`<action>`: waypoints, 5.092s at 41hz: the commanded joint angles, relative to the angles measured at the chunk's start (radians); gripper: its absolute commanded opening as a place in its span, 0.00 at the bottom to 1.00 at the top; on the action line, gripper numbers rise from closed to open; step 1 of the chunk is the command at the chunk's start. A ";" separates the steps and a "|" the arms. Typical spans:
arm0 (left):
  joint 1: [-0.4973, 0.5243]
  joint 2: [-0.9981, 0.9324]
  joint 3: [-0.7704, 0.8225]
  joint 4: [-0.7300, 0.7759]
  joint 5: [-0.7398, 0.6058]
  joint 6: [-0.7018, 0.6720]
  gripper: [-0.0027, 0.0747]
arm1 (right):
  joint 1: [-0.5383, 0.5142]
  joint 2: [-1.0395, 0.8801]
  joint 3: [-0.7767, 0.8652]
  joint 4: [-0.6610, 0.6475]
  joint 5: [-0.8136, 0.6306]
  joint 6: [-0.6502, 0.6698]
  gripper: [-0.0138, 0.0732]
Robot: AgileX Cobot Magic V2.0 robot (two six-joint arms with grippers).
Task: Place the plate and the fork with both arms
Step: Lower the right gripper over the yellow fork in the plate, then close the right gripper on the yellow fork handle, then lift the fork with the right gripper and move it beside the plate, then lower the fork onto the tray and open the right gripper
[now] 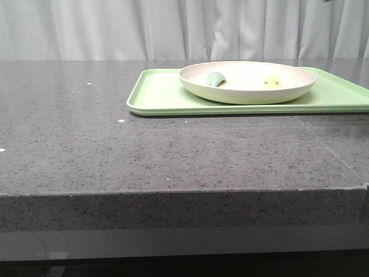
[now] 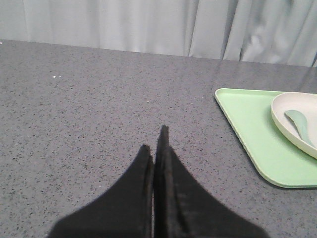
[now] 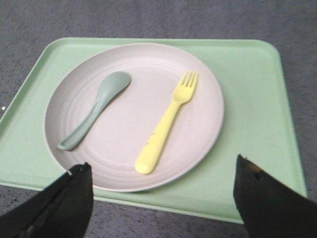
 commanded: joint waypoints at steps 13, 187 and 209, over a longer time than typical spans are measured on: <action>0.002 -0.002 -0.030 0.002 -0.089 0.002 0.01 | 0.028 0.483 -0.541 0.015 0.303 0.104 0.85; 0.002 -0.002 -0.030 0.002 -0.087 0.002 0.01 | -0.184 0.555 -0.610 -0.151 0.368 0.039 0.19; 0.002 -0.002 -0.030 0.002 -0.087 0.002 0.01 | -0.182 0.308 -0.597 -0.082 0.456 0.015 0.09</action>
